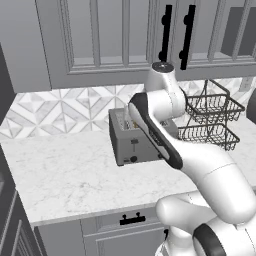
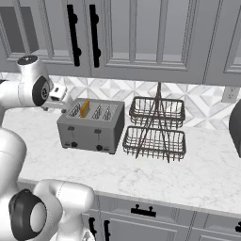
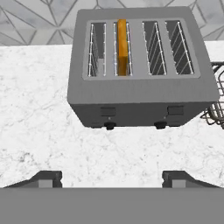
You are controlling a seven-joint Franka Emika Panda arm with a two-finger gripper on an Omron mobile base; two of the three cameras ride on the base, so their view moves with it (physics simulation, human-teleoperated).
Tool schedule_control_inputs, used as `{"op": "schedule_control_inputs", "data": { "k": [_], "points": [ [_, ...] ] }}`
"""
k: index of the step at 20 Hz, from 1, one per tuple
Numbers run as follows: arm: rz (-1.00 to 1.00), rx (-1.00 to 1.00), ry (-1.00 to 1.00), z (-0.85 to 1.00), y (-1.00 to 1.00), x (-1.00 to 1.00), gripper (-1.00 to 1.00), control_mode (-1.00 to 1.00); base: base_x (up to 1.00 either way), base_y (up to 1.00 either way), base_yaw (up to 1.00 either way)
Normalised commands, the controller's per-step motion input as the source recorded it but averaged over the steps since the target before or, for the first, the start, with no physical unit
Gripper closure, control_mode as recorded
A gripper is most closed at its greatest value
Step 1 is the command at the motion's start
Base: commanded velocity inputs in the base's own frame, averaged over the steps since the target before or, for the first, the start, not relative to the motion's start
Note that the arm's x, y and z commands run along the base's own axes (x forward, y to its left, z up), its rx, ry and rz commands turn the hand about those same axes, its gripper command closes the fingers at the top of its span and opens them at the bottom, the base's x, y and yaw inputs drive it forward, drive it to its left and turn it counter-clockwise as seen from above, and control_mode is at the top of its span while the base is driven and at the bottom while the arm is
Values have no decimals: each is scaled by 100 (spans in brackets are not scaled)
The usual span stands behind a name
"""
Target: Start the toaster. Once the lever pops up, take the bread to the plate on the dining counter.
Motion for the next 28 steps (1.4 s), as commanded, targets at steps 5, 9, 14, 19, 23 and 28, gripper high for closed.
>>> {"op": "schedule_control_inputs", "data": {
  "k": [5,9,14,19,23,28],
  "points": [
    [-1,1,0,-17,15,3,100,-100,0,0,0],
    [0,0,0,-15,7,2,100,-100,0,0,0],
    [0,-6,-6,-41,-22,44,100,-100,0,0,0],
    [-5,-8,-9,-52,-3,34,100,-100,0,0,0],
    [0,2,0,-34,3,17,100,-100,0,0,0],
    [0,0,0,-30,0,29,100,-100,0,0,0]
  ]
}}
